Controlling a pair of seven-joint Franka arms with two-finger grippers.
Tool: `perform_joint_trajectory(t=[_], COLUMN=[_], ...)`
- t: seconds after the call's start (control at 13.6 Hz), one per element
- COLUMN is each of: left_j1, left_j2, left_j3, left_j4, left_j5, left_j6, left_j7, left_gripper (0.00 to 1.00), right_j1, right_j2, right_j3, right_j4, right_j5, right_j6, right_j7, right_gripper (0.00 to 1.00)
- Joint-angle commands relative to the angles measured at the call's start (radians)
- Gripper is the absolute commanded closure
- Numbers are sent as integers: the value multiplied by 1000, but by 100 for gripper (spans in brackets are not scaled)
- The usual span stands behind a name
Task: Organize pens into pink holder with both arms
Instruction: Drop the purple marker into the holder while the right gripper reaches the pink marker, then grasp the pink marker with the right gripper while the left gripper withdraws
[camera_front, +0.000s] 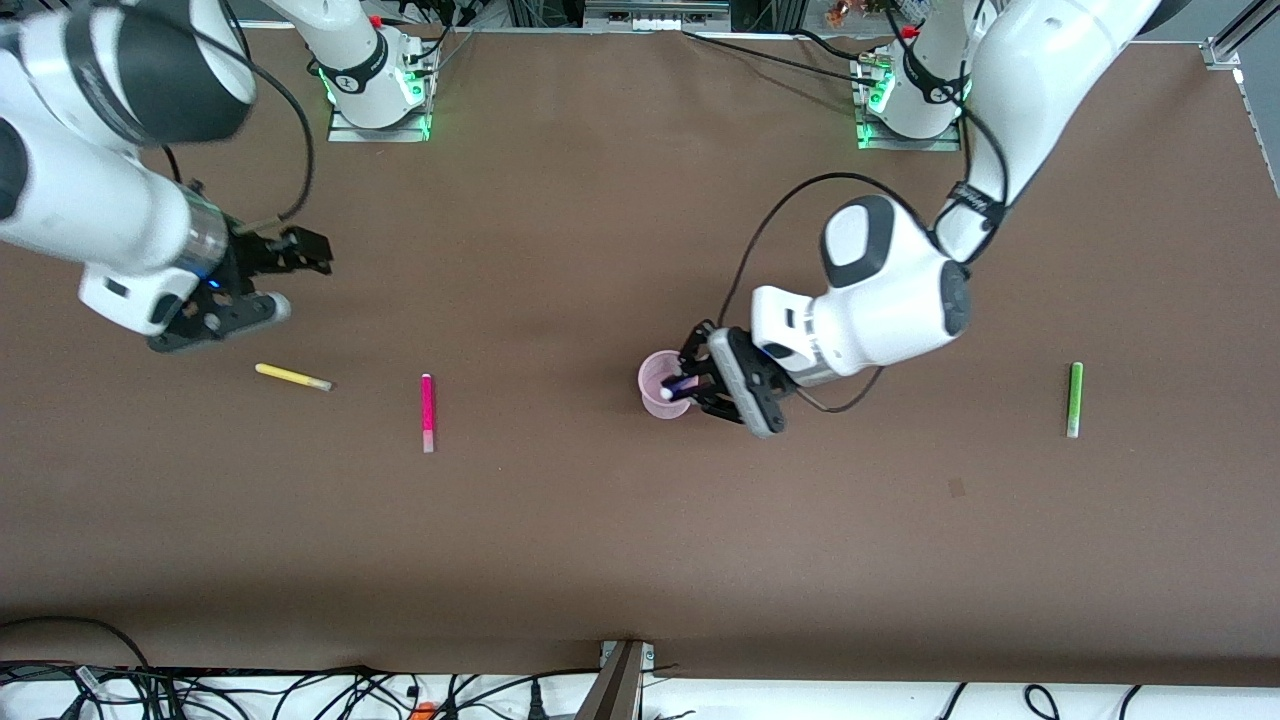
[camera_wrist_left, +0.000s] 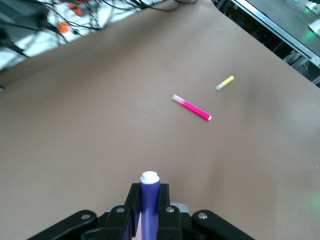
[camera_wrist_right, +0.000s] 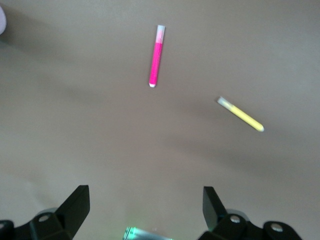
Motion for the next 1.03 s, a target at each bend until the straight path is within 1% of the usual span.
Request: perform_joint_trajectory(t=[0.0,0.15,0.29,0.44,0.52,0.59,0.66,0.74,0.81,0.88,0.96], left_j1=[-38,-45,-46,-46,-49,-57,-57,-56,-51,-51,-54], left_j2=[70,77,90,106,107,109,110,109,107,104,104], left_j3=[-8,-7,-7,-7,-5,-4,-4,-5,-7,-7,-8], left_j4=[11,11,8,-1,-4,-4,-12,-23,-26,-26,-23], left_j5=[-23,-14,-13,-13,-10,-7,-6,-7,-7,-7,-7], left_j6=[73,85,116,140,145,156,156,156,156,153,153], left_j7=[118,129,215,286,301,351,419,495,522,523,519], left_gripper=[100,100,100,100,100,100,88,1,0,0,0], right_j1=[9,10,26,27,27,27,29,30,32,32,32], right_j2=[142,231,305,339,345,348,348,348,348,345,345], right_j3=[1,-1,-1,-1,1,1,1,1,1,1,1], right_j4=[6,6,6,6,-5,-29,-69,-112,-146,-173,-187], right_j5=[4,32,32,32,34,34,34,34,34,34,44], right_j6=[127,233,322,359,364,397,442,488,522,539,542], right_j7=[9,55,80,107,119,138,148,164,170,172,181], right_gripper=[0,1,2,5,5,7,9,9,13,14,18])
